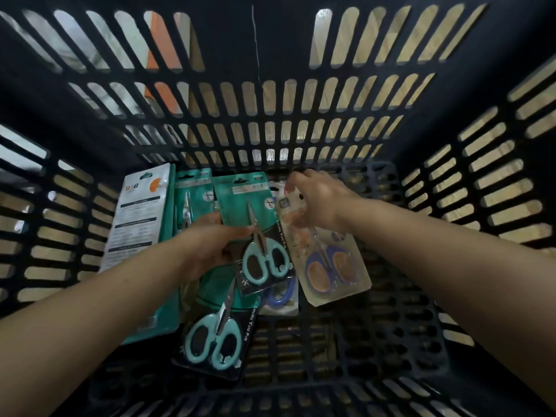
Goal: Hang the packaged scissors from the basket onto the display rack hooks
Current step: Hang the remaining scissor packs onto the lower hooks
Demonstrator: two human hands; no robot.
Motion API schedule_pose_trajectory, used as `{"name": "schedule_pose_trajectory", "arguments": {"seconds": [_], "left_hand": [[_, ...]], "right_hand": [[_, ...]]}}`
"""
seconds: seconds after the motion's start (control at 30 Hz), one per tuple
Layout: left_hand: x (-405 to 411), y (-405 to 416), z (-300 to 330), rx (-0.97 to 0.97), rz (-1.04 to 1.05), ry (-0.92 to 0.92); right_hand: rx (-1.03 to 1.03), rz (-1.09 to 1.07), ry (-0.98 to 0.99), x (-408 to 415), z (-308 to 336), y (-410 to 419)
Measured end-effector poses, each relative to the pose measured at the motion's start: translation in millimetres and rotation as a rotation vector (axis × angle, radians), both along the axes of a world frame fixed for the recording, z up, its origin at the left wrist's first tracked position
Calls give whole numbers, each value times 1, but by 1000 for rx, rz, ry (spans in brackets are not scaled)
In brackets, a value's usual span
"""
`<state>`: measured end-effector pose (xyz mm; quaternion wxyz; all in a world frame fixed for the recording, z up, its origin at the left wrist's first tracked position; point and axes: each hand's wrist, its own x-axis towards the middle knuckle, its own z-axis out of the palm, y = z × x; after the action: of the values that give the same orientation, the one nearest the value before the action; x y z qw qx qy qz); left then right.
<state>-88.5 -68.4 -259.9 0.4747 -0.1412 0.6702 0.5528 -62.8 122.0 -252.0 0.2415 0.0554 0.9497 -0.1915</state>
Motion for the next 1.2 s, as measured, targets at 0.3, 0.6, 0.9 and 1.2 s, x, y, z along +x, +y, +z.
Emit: {"name": "schedule_pose_trajectory", "arguments": {"seconds": [0.3,0.6,0.9,1.2], "left_hand": [[0,0,-2,-7,1,7],[0,-1,-5,-24,-16,6],[0,0,-7,-51,-19,9],[-5,11,4,-90,57,1]], "right_hand": [[11,-531,-56,13,-7,31],[-7,-626,-239,30,-9,20],[139,-586,-277,25,-1,-1],[-495,-732,-161,35,-7,7]]}}
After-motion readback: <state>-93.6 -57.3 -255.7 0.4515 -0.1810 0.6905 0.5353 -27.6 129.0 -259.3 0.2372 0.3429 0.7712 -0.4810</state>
